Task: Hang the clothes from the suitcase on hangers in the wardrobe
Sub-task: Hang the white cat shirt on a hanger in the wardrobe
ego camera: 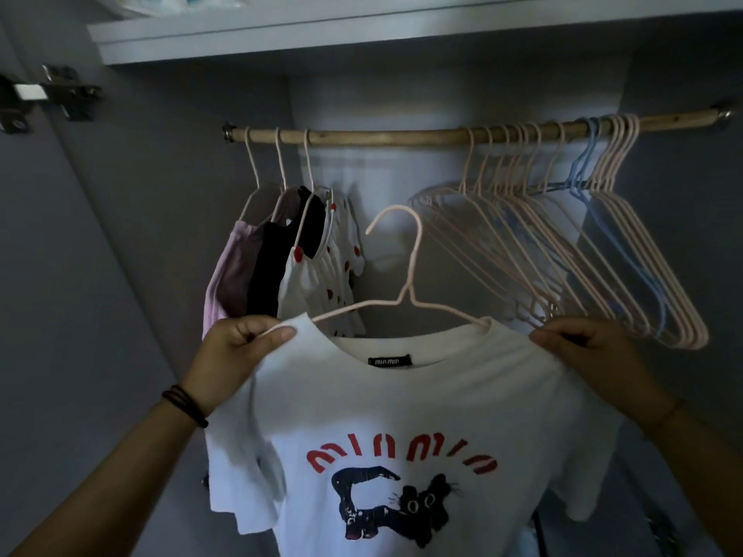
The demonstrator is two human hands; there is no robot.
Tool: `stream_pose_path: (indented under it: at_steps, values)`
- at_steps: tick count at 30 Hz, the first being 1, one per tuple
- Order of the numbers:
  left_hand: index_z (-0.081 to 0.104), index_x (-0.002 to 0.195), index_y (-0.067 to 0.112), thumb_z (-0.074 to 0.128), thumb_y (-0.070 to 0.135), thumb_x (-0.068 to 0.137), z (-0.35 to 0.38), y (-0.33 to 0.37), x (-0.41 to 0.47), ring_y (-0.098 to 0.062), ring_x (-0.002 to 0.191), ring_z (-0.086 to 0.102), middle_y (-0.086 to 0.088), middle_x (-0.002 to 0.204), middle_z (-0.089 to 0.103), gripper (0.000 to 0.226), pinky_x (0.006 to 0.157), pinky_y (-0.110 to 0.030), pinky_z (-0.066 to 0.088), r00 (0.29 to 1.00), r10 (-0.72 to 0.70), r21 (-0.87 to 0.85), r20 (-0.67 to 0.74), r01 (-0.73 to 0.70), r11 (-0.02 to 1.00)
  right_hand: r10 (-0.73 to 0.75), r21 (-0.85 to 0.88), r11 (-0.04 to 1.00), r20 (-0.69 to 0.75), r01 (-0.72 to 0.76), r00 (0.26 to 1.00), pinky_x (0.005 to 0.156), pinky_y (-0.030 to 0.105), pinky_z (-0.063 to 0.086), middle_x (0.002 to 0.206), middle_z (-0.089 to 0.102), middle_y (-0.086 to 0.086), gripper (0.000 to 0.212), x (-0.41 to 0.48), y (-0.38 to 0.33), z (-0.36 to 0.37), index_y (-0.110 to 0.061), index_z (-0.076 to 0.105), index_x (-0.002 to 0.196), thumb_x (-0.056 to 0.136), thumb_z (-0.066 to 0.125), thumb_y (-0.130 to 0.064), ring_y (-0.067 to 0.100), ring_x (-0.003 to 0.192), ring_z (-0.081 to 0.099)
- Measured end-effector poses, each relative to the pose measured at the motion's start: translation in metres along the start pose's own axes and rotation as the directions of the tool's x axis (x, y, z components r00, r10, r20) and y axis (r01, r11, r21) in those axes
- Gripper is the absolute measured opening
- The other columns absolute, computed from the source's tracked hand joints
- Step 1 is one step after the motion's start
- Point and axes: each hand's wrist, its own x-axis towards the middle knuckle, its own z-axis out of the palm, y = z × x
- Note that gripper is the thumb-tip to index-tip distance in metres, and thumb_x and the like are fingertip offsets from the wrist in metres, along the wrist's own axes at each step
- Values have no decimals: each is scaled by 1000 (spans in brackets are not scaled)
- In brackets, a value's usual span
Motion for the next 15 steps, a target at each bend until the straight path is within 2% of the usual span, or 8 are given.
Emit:
stream_pose_path:
  at_steps: [2,3,4,6,7,10,13,15]
  values:
    - [76,76,25,66,18,81,-3,-4,0,-4,69,67,2,77,75,13,68,-15,52,1000,-22,-18,1,22,1000,-25,-56,998,9,26,1000,66,5,43,75,68,-11,30,0,3,0,-34,69,74,84,65,-6,1,71,62]
    - [76,76,24,66,17,81,-4,-4,-1,-3,69,67,3,77,75,13,68,-14,52,1000,-31,-23,-2,31,999,-47,-85,995,-5,46,999,66,5,43,77,67,-12,23,-1,1,-1,-37,68,76,86,65,-16,2,73,62]
    - [76,76,24,66,18,82,-4,-5,-1,-3,69,67,3,77,75,13,68,-14,52,999,-36,-26,-8,36,999,-46,-77,996,-32,43,998,66,5,42,79,66,-11,12,-1,-2,-1,-38,67,77,87,62,-34,3,74,61]
    - [76,76,23,65,23,80,-3,-5,-1,-5,70,68,3,77,75,11,68,-14,52,999,-32,-20,4,32,999,-56,-95,994,-73,49,996,67,7,41,83,63,-7,38,0,-8,-4,-34,62,79,82,45,-68,4,77,59]
    - [75,75,21,65,25,79,0,-3,-1,-6,70,67,2,76,74,12,68,-15,52,999,-28,-26,21,29,999,-71,-108,992,-64,63,995,70,8,41,85,62,-6,49,2,-12,-2,-31,61,82,81,38,-74,4,82,58]
    - [73,73,17,64,28,80,8,-4,1,-5,69,65,1,74,73,16,68,-15,51,998,-15,-40,61,17,999,-99,-89,990,96,108,990,76,9,42,95,63,-9,67,7,-24,9,-23,61,100,78,30,-79,0,94,57]
    - [68,71,21,61,34,85,11,-5,2,-3,67,61,2,71,68,21,65,-16,49,988,-3,4,156,2,1000,-98,-121,986,171,119,980,65,19,41,71,61,10,86,8,-25,26,-5,62,78,74,29,-85,15,74,58]
    - [64,70,22,61,37,88,17,-4,2,-3,65,60,3,69,64,24,62,-17,48,970,4,35,245,-12,999,-88,-109,988,163,106,983,63,22,41,67,57,16,90,6,-24,32,0,59,72,72,31,-86,19,69,56]
